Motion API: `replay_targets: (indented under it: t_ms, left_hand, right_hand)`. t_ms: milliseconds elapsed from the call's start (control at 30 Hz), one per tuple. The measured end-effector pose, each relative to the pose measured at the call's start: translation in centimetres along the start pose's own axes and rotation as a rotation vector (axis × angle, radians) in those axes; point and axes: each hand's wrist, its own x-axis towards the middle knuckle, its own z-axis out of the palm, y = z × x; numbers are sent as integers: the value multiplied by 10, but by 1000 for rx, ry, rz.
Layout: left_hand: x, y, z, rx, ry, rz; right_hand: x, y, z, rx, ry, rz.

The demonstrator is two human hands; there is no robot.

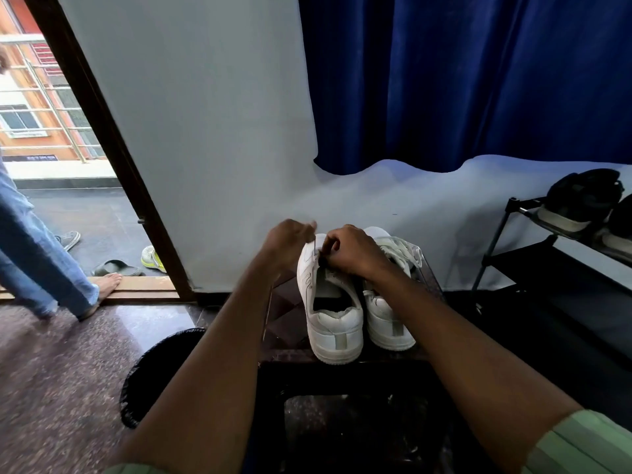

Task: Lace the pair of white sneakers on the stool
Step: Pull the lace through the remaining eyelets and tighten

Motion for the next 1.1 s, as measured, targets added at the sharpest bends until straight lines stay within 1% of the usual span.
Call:
replay_targets:
  t_ms: [67, 100, 133, 167, 200, 233, 267, 333, 367, 400, 433, 467, 533, 567, 600, 633, 667, 700, 733, 767, 800, 833, 900, 967, 1033, 1100]
  left_hand:
    - [-6, 4, -5, -581, 102, -54]
    - [-7, 3, -7, -733, 157, -74]
    - [-5, 2, -9, -729, 216, -67]
    - [0, 1, -9, -537, 265, -37]
    - [4, -1, -9, -247, 290, 1]
    - [5, -2, -6, 39, 276, 11]
    - [5, -3, -3, 240, 201, 4]
    - [5, -10, 6, 520, 6, -40]
    - [1, -12, 9, 609, -32, -58]
    - [1, -14, 10, 661, -19, -79]
    - [-1, -10, 10, 661, 10, -73]
    - [-1, -6, 9, 599, 33, -32]
    - [-3, 6, 4, 272, 116, 43]
    - [-5, 13, 0, 4, 132, 30]
    - [-8, 18, -4, -315, 151, -3]
    - [-11, 22, -9, -567, 164, -60]
    - [-9, 21, -12, -671, 171, -94]
    - [-8, 21, -15, -607, 188, -95]
    - [-5, 18, -14, -356, 206, -65]
    - [-5, 15, -11, -47, 212, -35]
    - [-6, 11, -6, 176, 224, -20]
    - [-7, 7, -1, 284, 197, -41]
    - [-10, 4, 9, 348, 109, -102]
    - [-12, 4, 13, 482, 43, -125]
    - [-9, 6, 15, 596, 26, -122]
    - [-7, 7, 15, 586, 33, -85]
  right_hand:
    - [1, 1, 0, 8, -3, -3]
    - [1, 1, 0, 6, -5, -9]
    - [1, 1, 0, 7, -7, -13]
    - [1, 1, 0, 8, -8, -16]
    - [1, 1, 0, 11, -8, -16]
    - [1, 2, 0, 14, -8, -15]
    - [1, 2, 0, 17, -7, -9]
    - [1, 2, 1, 24, -4, 0]
    - [1, 2, 1, 28, -4, -1]
    - [1, 3, 1, 34, -5, -1]
    - [1, 3, 1, 37, -4, 0]
    - [1, 3, 1, 35, 0, 2]
    - [2, 4, 0, 30, -1, 7]
    - [2, 4, 0, 29, -4, 7]
    - [2, 3, 0, 27, -6, 3]
    - [2, 3, 0, 24, -6, -1]
    - [2, 4, 1, 20, -4, -2]
    - [2, 3, 1, 17, -2, 2]
    - [2, 2, 0, 16, -2, 11]
    - [1, 2, 0, 19, -3, 21]
    - [1, 2, 0, 27, -6, 27]
    - [0, 2, 0, 39, -6, 25]
    - [-1, 2, 0, 55, -5, 24]
    - [-1, 2, 1, 66, -4, 42]
    - [0, 4, 1, 74, -3, 56]
    - [0, 5, 1, 77, -4, 53]
